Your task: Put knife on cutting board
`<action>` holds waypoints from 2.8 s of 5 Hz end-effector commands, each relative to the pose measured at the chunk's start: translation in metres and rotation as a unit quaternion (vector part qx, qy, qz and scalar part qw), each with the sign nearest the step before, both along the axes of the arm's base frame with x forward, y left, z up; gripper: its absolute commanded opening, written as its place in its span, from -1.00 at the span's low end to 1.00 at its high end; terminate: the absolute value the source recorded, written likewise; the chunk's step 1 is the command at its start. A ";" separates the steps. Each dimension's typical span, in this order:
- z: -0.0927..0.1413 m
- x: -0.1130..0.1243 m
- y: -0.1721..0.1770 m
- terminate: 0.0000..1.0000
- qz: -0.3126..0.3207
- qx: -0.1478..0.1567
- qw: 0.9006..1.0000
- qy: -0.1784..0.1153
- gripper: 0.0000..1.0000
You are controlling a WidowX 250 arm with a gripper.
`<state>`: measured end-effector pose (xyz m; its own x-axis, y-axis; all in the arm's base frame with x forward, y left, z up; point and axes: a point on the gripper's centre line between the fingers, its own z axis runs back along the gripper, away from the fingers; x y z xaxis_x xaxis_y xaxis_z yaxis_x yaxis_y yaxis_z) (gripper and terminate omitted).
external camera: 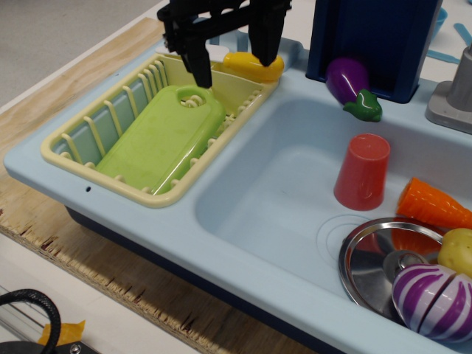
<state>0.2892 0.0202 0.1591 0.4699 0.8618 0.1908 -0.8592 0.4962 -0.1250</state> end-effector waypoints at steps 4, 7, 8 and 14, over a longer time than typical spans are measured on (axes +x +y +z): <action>0.008 0.033 0.013 -1.00 0.049 0.004 0.996 -0.068 1.00; -0.023 0.029 0.025 -1.00 0.062 -0.026 0.996 -0.061 1.00; -0.028 0.032 0.026 -1.00 0.067 -0.033 0.995 -0.063 1.00; -0.010 -0.022 0.038 -1.00 -0.160 -0.008 0.987 -0.020 -1.00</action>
<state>0.2636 0.0569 0.1357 0.7932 0.5834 0.1745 -0.5683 0.8122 -0.1318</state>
